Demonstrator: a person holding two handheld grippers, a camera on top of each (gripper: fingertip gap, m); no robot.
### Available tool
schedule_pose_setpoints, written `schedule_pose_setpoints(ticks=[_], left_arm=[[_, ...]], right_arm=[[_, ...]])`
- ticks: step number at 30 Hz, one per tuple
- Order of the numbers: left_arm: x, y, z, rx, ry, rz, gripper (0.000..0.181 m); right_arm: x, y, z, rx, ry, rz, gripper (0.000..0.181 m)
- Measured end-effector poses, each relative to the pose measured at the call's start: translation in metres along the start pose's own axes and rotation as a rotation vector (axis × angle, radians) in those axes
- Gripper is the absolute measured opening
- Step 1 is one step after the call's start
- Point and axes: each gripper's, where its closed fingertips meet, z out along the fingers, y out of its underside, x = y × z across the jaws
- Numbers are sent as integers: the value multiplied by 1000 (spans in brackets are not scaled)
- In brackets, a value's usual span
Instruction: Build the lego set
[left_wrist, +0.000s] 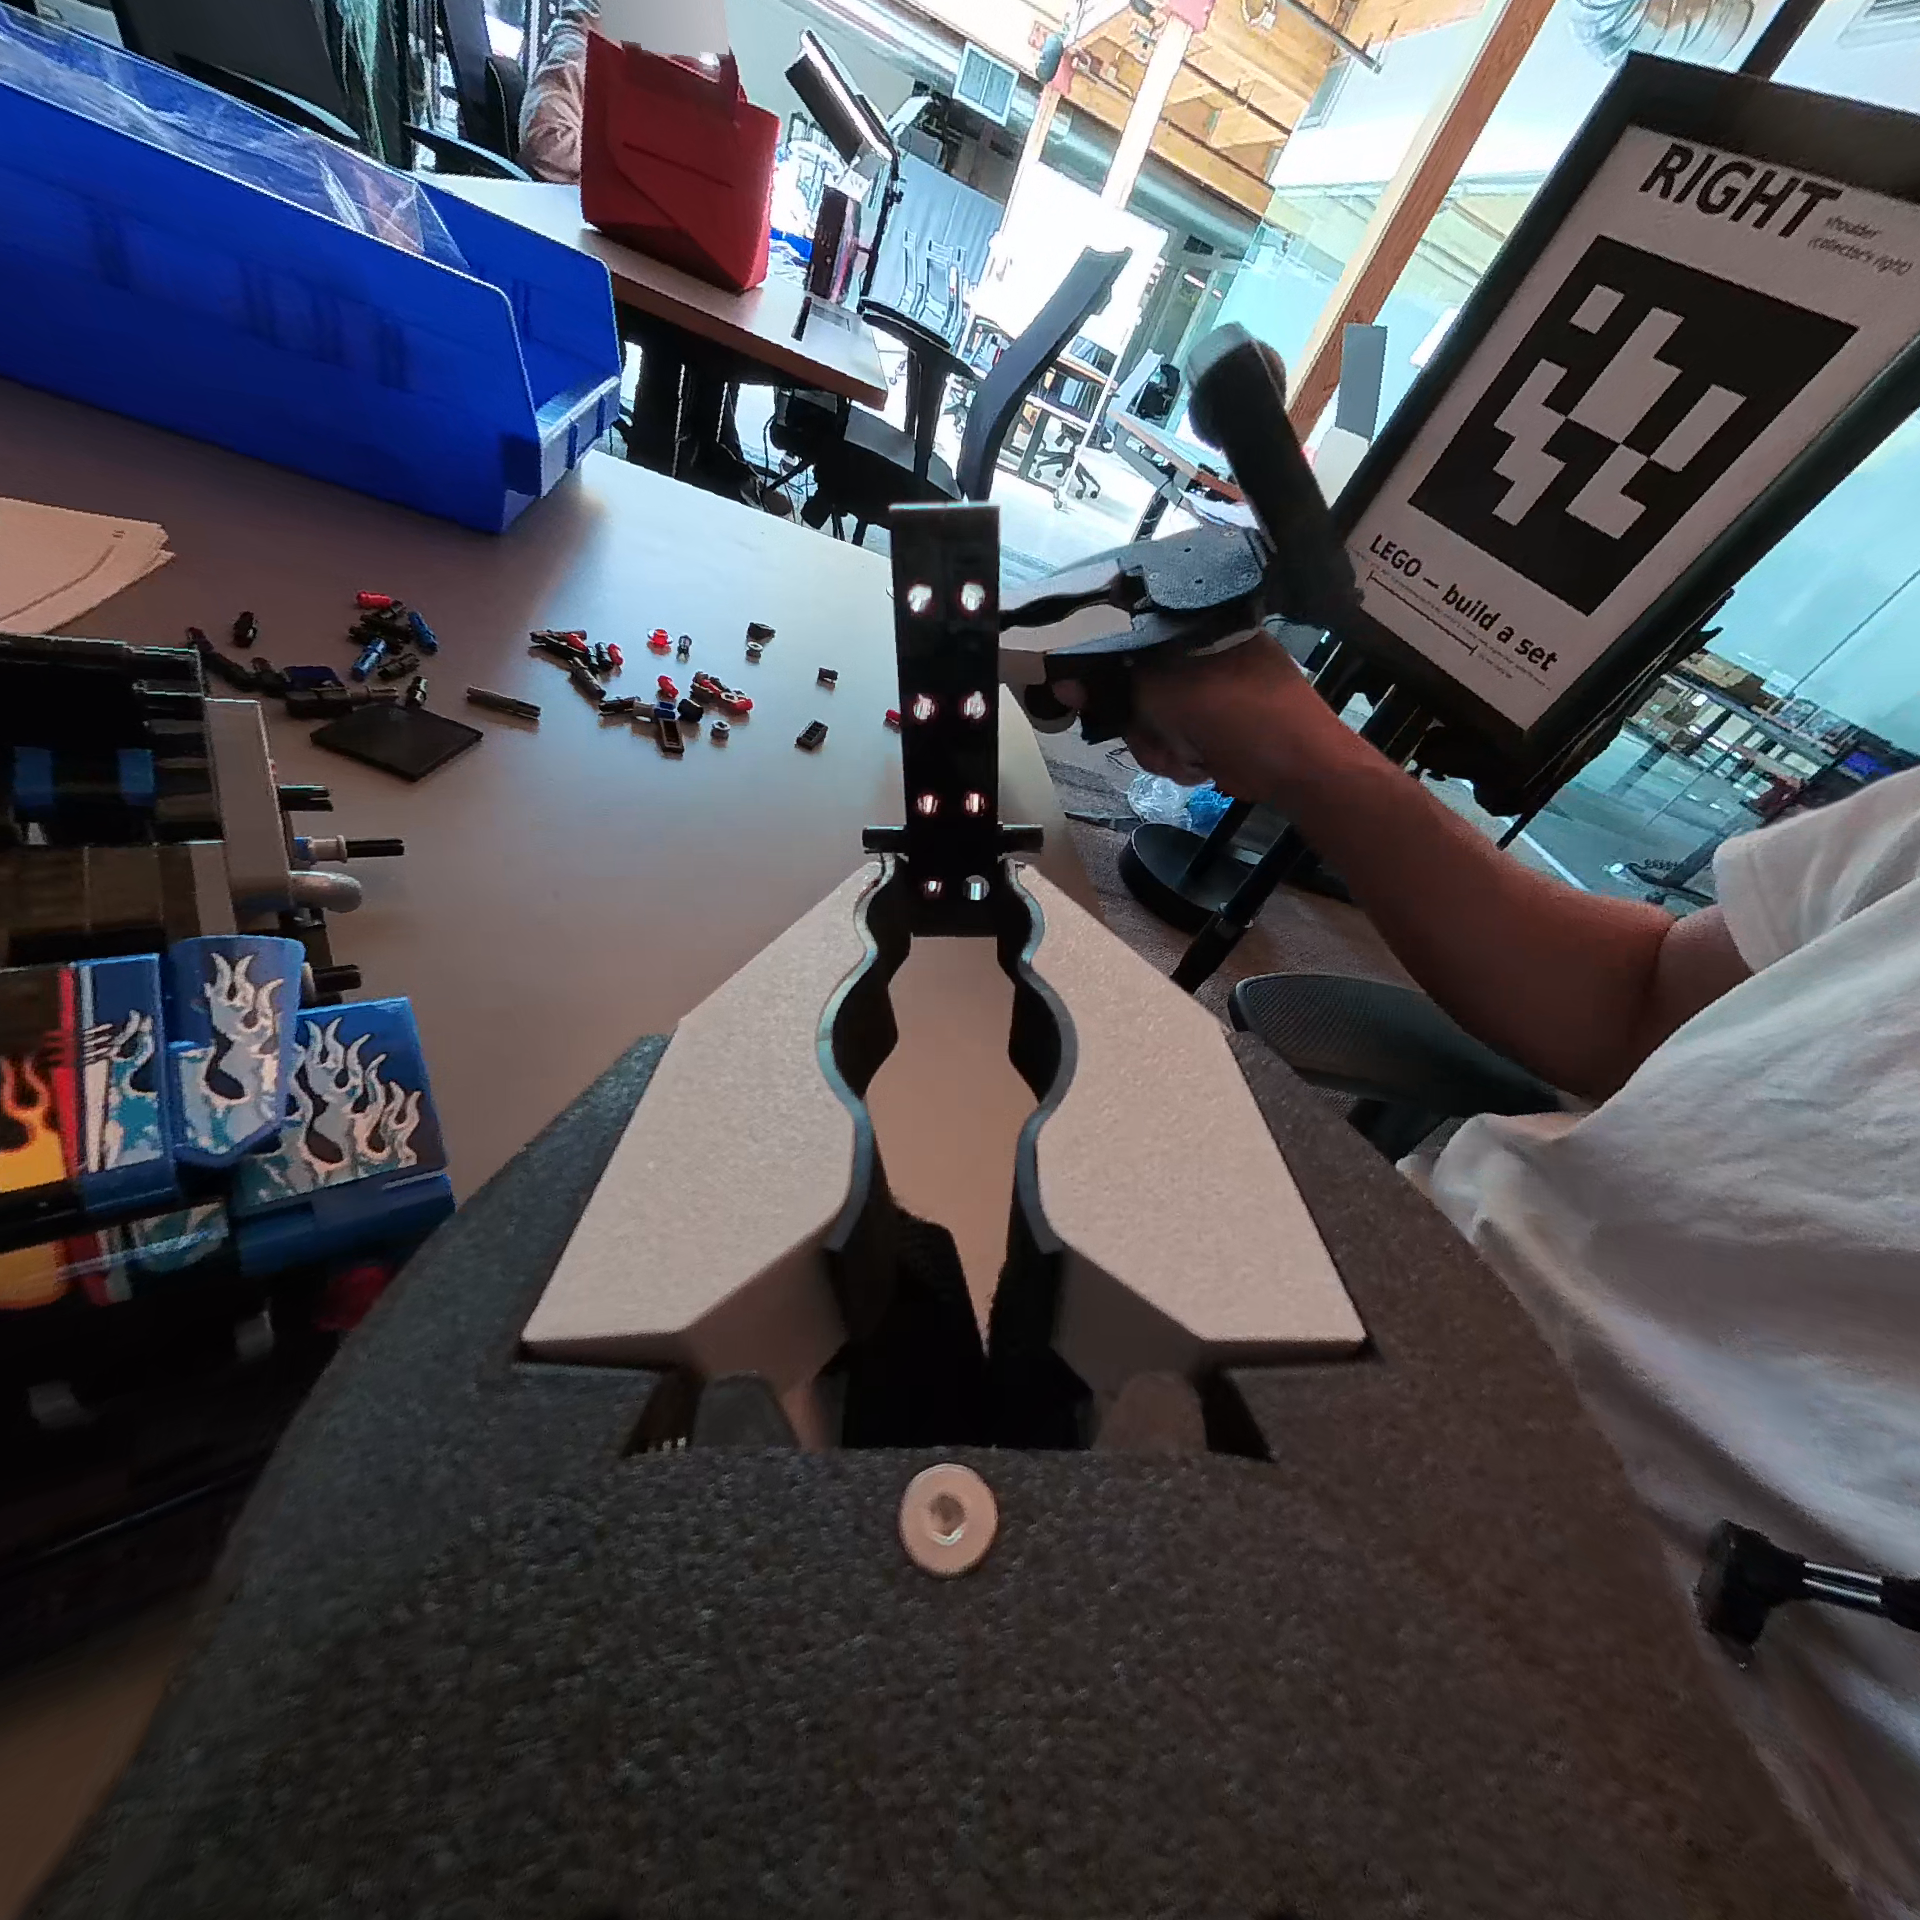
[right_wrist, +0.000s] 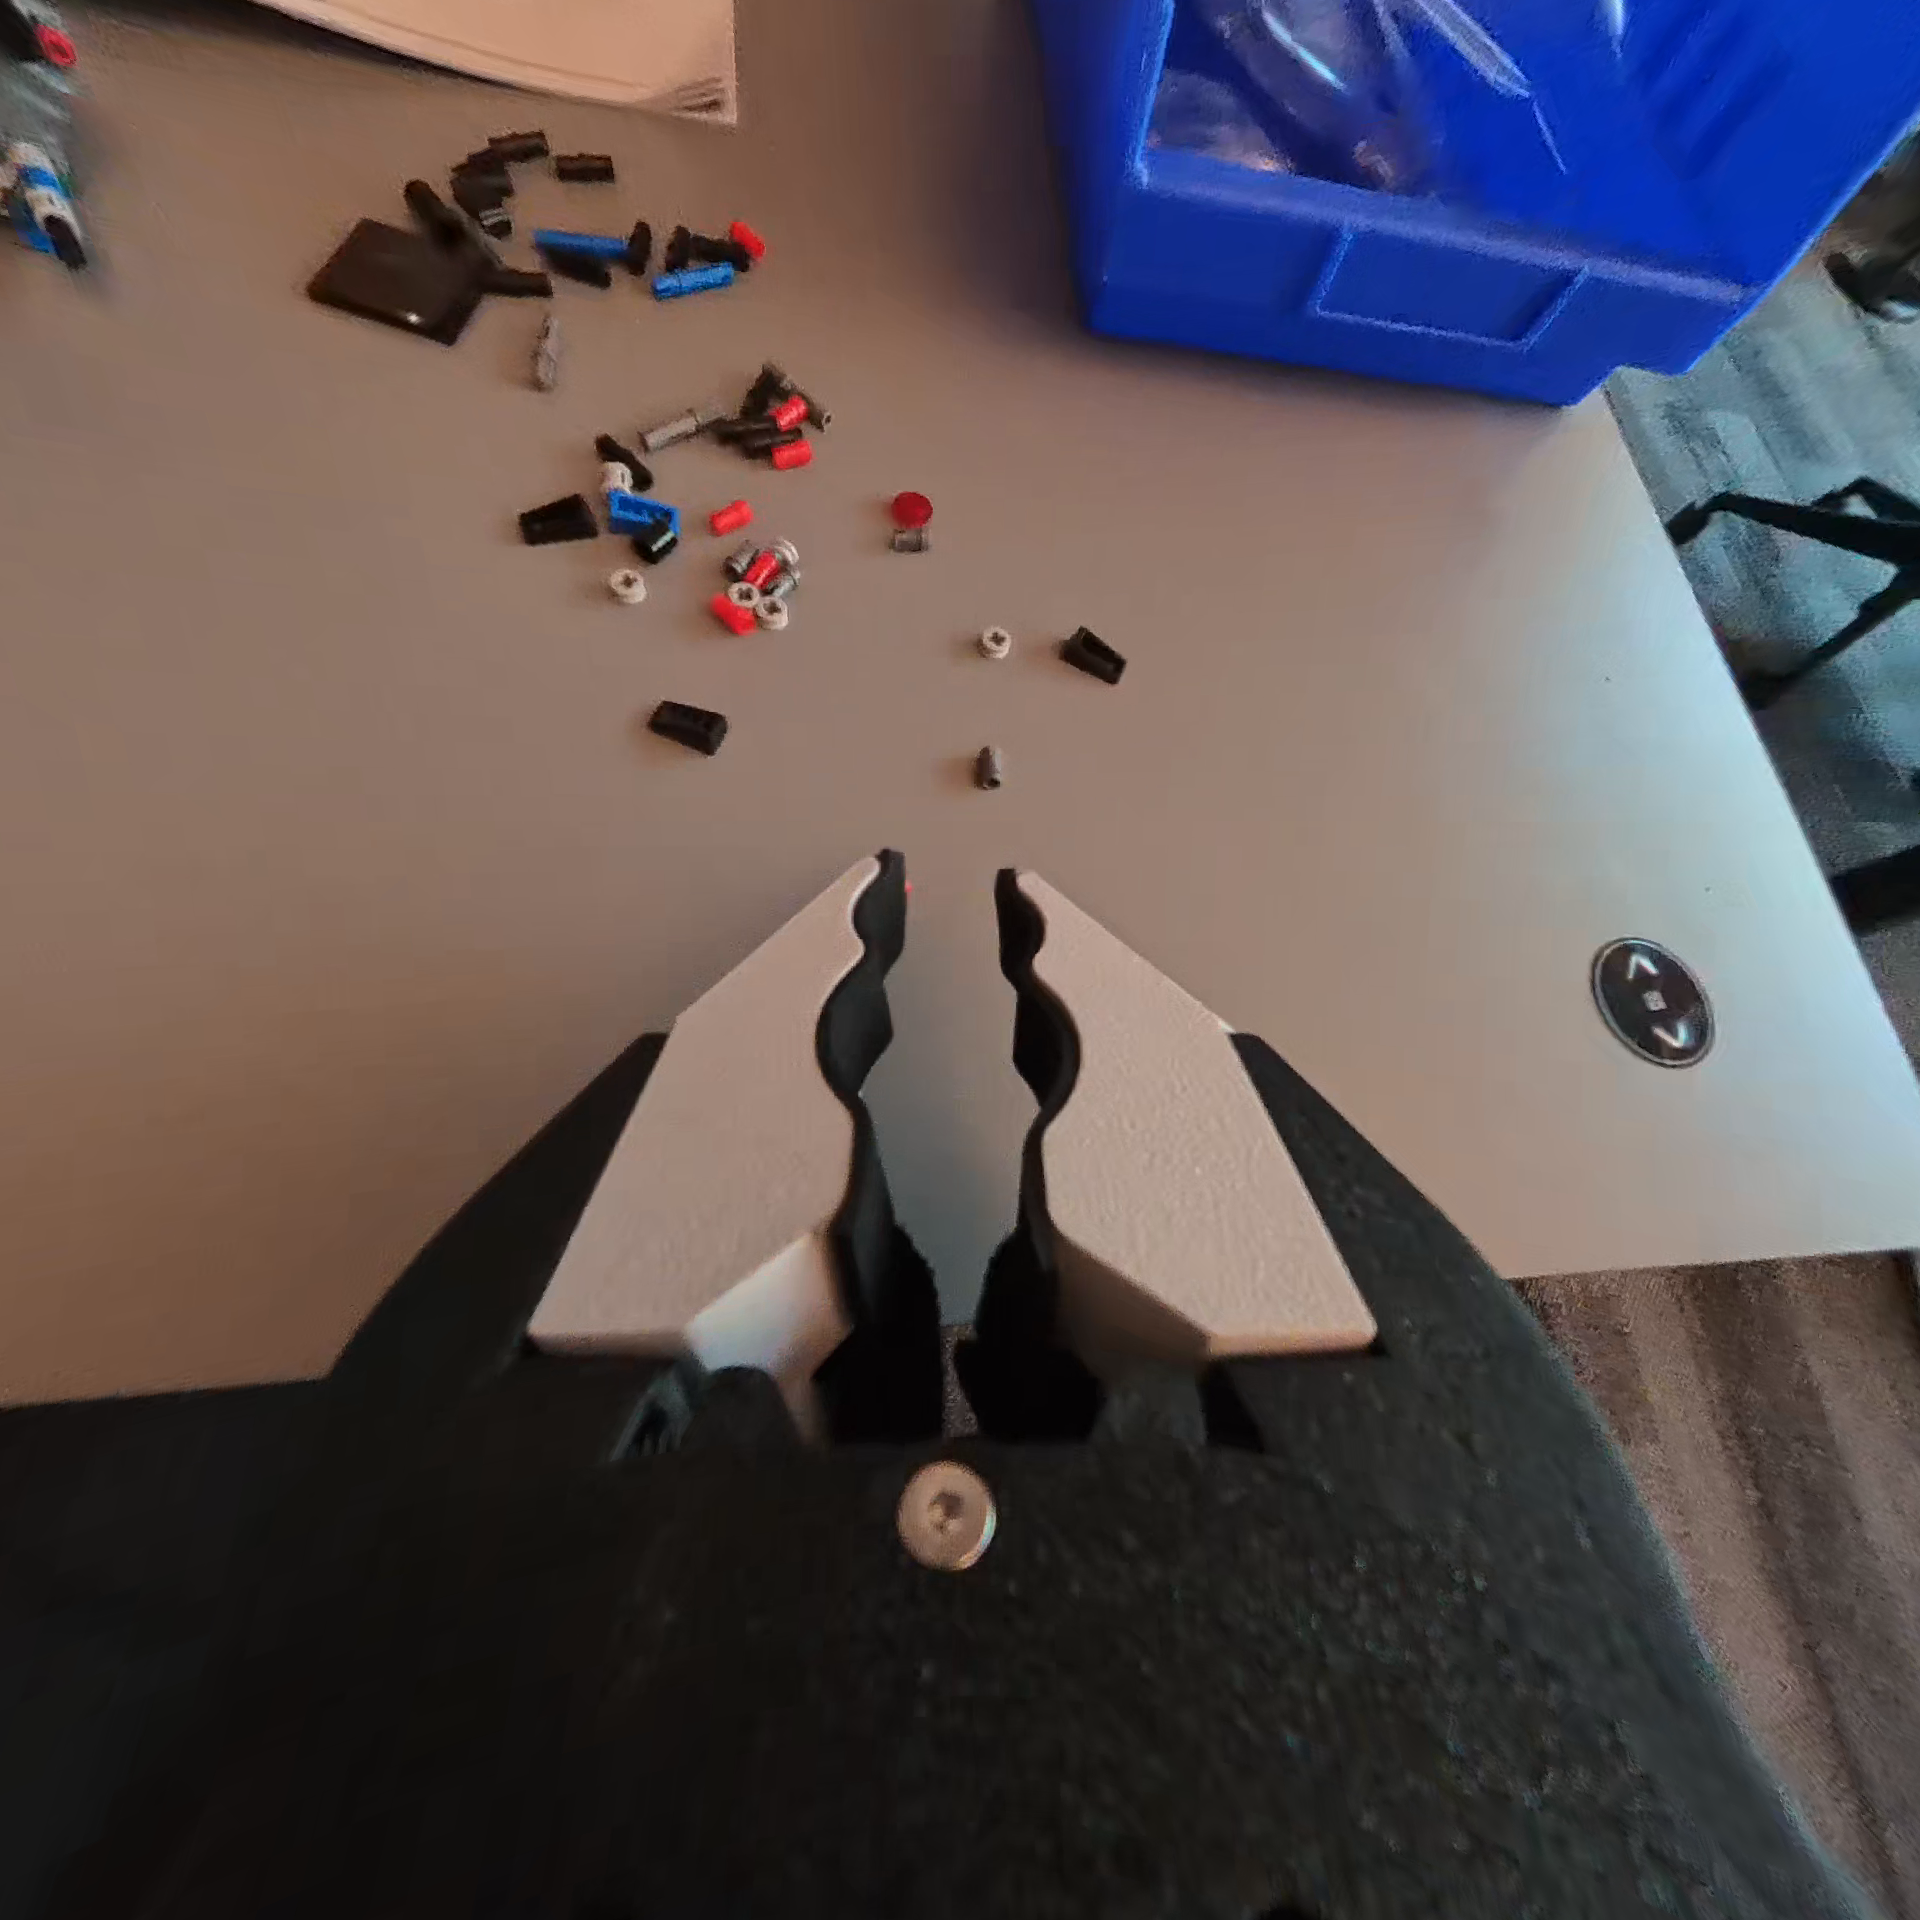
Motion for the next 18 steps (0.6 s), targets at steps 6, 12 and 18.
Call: schedule_pose_setpoints(ticks=[6,12,18], left_arm=[[2,0,0,7,18,-23,14],[4,0,1,5,31,-28,14],[7,1,2,1,38,-26,14]], right_arm=[[-10,6,6,-62,-27,48,16],[-12,18,15,-91,-64,85,18],[-8,19,19,-76,-67,66,15]])
